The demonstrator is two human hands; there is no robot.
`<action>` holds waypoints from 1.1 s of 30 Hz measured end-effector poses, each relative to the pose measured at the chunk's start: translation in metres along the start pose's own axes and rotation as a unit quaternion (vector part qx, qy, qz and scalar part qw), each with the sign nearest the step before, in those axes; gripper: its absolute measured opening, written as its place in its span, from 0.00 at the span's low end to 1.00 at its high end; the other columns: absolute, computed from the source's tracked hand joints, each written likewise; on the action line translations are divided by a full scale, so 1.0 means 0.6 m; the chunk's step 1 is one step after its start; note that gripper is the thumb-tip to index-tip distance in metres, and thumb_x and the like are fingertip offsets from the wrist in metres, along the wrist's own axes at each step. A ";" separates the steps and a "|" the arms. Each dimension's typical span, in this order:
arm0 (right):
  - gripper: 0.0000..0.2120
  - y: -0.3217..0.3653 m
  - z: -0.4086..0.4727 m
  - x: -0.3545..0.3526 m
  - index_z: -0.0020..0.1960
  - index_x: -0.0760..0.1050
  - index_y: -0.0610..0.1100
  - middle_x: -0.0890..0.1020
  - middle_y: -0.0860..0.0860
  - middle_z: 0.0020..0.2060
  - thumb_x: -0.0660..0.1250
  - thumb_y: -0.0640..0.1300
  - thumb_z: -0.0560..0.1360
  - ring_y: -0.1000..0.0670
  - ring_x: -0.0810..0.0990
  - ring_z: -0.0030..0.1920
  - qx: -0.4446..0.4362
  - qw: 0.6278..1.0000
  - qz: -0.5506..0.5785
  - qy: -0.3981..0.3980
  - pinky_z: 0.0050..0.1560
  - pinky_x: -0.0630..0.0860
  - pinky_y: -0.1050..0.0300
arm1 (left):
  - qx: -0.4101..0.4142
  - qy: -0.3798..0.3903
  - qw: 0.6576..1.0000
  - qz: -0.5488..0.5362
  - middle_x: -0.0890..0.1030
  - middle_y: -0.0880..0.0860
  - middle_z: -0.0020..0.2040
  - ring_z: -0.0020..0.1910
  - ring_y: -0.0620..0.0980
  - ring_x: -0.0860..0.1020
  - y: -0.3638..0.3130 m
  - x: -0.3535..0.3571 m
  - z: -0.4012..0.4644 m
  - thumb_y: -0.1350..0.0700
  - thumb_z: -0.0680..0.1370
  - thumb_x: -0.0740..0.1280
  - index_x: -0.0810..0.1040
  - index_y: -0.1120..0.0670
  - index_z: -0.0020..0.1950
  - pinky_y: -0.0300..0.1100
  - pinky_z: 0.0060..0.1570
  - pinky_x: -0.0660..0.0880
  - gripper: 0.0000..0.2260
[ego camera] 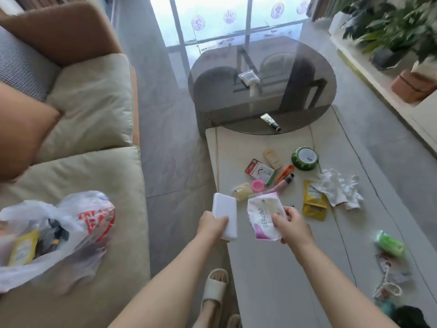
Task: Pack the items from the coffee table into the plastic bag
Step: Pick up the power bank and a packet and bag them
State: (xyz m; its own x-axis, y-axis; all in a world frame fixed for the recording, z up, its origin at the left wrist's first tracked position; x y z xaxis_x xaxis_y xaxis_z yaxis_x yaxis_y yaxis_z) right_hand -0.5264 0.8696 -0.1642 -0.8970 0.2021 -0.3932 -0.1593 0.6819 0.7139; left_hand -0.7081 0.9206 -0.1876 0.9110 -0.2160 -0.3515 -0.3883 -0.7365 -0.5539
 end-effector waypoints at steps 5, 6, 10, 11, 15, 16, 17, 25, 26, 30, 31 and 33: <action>0.06 0.118 -0.077 0.047 0.50 0.75 0.42 0.79 0.46 0.38 0.62 0.41 0.74 0.49 0.74 0.28 -0.072 0.995 -0.014 0.070 0.22 0.67 0.64 | 0.018 -0.058 0.989 -0.138 0.78 0.62 0.52 0.52 0.63 0.81 -0.010 -0.127 -0.072 0.53 0.66 0.66 0.73 0.66 0.58 0.61 0.47 0.80 0.25; 0.07 0.136 -0.090 0.064 0.51 0.75 0.42 0.80 0.46 0.39 0.62 0.40 0.74 0.49 0.74 0.29 -0.082 0.993 -0.013 0.087 0.23 0.68 0.61 | 0.020 -0.075 0.984 -0.158 0.79 0.62 0.52 0.50 0.63 0.81 -0.006 -0.154 -0.079 0.52 0.64 0.66 0.73 0.66 0.58 0.61 0.44 0.80 0.27; 0.09 0.200 -0.141 0.147 0.55 0.73 0.46 0.81 0.45 0.44 0.63 0.40 0.75 0.51 0.76 0.32 -0.114 0.981 -0.025 0.153 0.24 0.69 0.62 | 0.022 -0.130 0.970 -0.205 0.79 0.60 0.50 0.43 0.59 0.80 0.016 -0.265 -0.108 0.54 0.69 0.67 0.75 0.63 0.57 0.54 0.32 0.81 0.20; 0.09 0.211 -0.153 0.171 0.55 0.72 0.46 0.81 0.46 0.44 0.63 0.40 0.75 0.50 0.77 0.33 -0.121 0.978 -0.030 0.169 0.24 0.69 0.62 | 0.023 -0.143 0.964 -0.223 0.79 0.60 0.49 0.43 0.59 0.81 0.023 -0.293 -0.115 0.54 0.68 0.66 0.75 0.63 0.56 0.56 0.34 0.81 0.20; 0.04 0.248 -0.194 0.273 0.49 0.73 0.45 0.81 0.46 0.45 0.64 0.41 0.74 0.48 0.78 0.38 -0.141 0.966 -0.070 0.205 0.30 0.74 0.57 | 0.017 -0.182 0.938 -0.294 0.77 0.58 0.43 0.37 0.56 0.77 0.071 -0.402 -0.134 0.56 0.71 0.63 0.72 0.60 0.54 0.49 0.32 0.80 0.15; 0.03 0.253 -0.201 0.292 0.48 0.73 0.46 0.81 0.46 0.44 0.64 0.42 0.74 0.47 0.79 0.38 -0.141 0.964 -0.073 0.212 0.33 0.76 0.53 | 0.010 -0.189 0.935 -0.302 0.76 0.59 0.44 0.37 0.54 0.76 0.084 -0.422 -0.136 0.59 0.74 0.62 0.71 0.60 0.56 0.44 0.31 0.77 0.12; 0.02 0.260 -0.212 0.318 0.47 0.74 0.46 0.81 0.47 0.44 0.64 0.42 0.74 0.46 0.79 0.37 -0.142 0.961 -0.079 0.223 0.36 0.77 0.51 | 0.001 -0.196 0.930 -0.310 0.76 0.59 0.46 0.38 0.55 0.76 0.103 -0.448 -0.136 0.60 0.75 0.61 0.71 0.61 0.57 0.43 0.30 0.76 0.11; 0.07 0.284 -0.304 0.546 0.52 0.76 0.46 0.81 0.45 0.41 0.63 0.42 0.75 0.49 0.73 0.26 -0.133 0.938 -0.127 0.295 0.26 0.70 0.60 | -0.042 -0.261 0.898 -0.353 0.76 0.61 0.49 0.39 0.55 0.75 0.261 -0.664 -0.135 0.64 0.75 0.59 0.70 0.63 0.62 0.41 0.32 0.72 0.15; 0.07 0.285 -0.310 0.573 0.53 0.75 0.45 0.81 0.45 0.43 0.64 0.43 0.76 0.49 0.74 0.27 -0.134 0.937 -0.135 0.292 0.27 0.71 0.60 | -0.045 -0.266 0.895 -0.354 0.76 0.60 0.48 0.38 0.55 0.75 0.273 -0.687 -0.128 0.64 0.75 0.59 0.71 0.64 0.62 0.41 0.31 0.71 0.15; 0.11 0.296 -0.318 0.672 0.54 0.69 0.43 0.79 0.47 0.46 0.65 0.47 0.76 0.50 0.76 0.26 -0.142 0.942 -0.178 0.246 0.26 0.71 0.60 | -0.024 -0.276 0.913 -0.300 0.77 0.57 0.42 0.33 0.50 0.74 0.286 -0.778 -0.093 0.63 0.76 0.60 0.76 0.63 0.57 0.38 0.24 0.69 0.11; 0.12 0.298 -0.315 0.696 0.55 0.69 0.42 0.79 0.46 0.47 0.65 0.47 0.76 0.50 0.76 0.26 -0.141 0.942 -0.186 0.240 0.24 0.70 0.61 | -0.014 -0.273 0.920 -0.279 0.78 0.56 0.41 0.31 0.49 0.74 0.283 -0.801 -0.077 0.63 0.76 0.61 0.76 0.61 0.56 0.36 0.21 0.69 0.10; 0.12 0.304 -0.309 0.741 0.56 0.71 0.41 0.79 0.43 0.47 0.66 0.45 0.75 0.50 0.76 0.25 -0.130 0.944 -0.196 0.233 0.22 0.70 0.63 | -0.007 -0.269 0.938 -0.219 0.79 0.54 0.38 0.28 0.50 0.77 0.278 -0.843 -0.033 0.61 0.75 0.62 0.77 0.60 0.54 0.35 0.23 0.70 0.09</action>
State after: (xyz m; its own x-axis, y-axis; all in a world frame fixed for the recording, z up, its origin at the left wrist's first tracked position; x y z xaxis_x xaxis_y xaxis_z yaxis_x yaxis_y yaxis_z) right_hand -1.0304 0.9534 -0.1015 -0.8229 -0.4021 -0.4014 -0.5572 0.4327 0.7088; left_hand -1.2309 0.8940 -0.0871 0.7793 0.4609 -0.4245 0.0113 -0.6878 -0.7258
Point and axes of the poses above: each hand's wrist, its own z-axis towards the middle knuckle, its own x-axis out of the palm, y = z × x, the point moved 2 cm from there along z, towards the middle knuckle
